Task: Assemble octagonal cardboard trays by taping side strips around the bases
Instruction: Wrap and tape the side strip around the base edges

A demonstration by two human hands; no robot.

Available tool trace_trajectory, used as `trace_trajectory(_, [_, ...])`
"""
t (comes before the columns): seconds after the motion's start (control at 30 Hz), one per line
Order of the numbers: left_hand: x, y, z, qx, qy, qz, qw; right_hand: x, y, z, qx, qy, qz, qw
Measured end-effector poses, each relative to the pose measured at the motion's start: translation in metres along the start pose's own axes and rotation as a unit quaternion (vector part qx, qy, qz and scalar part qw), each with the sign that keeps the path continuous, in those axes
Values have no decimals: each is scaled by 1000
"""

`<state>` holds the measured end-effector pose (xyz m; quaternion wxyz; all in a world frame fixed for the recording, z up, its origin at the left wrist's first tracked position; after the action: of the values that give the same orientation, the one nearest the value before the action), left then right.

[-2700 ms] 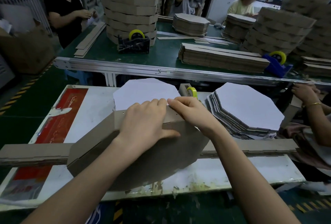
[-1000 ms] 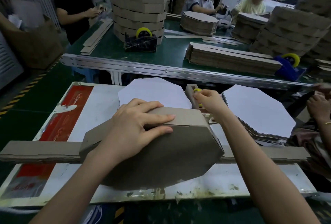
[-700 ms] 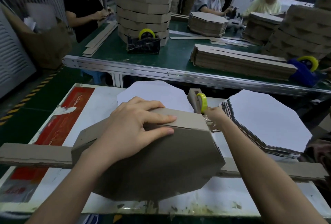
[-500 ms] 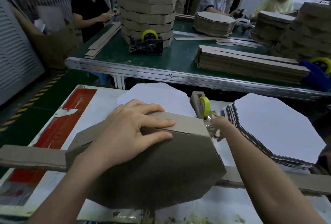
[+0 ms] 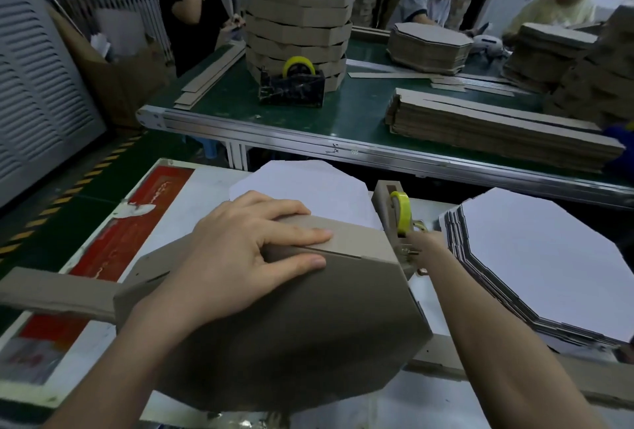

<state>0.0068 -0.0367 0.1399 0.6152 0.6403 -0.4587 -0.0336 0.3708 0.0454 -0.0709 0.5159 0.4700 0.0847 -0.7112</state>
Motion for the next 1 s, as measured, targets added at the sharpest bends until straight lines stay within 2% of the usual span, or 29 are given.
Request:
trace_trajectory(0.17, [1,0,3,2,-1,0,1000,12,3,11,27,-4,-140,990])
trace_trajectory(0.27, [0,1,6,2,-1,0,1000,31,3,24,31,12,-244,969])
trace_trajectory(0.37, [0,1,6,7,-4,2,1000,52,5,35,42,40,-258,965])
trace_trajectory(0.73, [-3,4,13,9,3,10,1000,98,15,34,88,73,-180,977])
trace_trajectory(0.8, [-6,4,16,14,6,13,1000,99,11,39,53,77,-95,991])
trace_trajectory(0.87, [-10,5,17,17,5,14,1000,83,0,51,-17,84,6,996])
trace_trajectory(1.0, [-19,9,26,24,6,26,999,17,-24,95,-115,176,103,972])
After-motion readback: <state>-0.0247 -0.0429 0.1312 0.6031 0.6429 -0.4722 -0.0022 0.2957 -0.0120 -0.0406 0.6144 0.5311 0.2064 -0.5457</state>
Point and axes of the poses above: each hand's wrist, its own z-axis away from the middle knuckle, its own y-axis out of the back of the hand, x = y × z, the point moved 4 cm from there along -z, towards the middle knuckle, and after that the axes turned 6 degrees about -x, right-handed, at the moved point
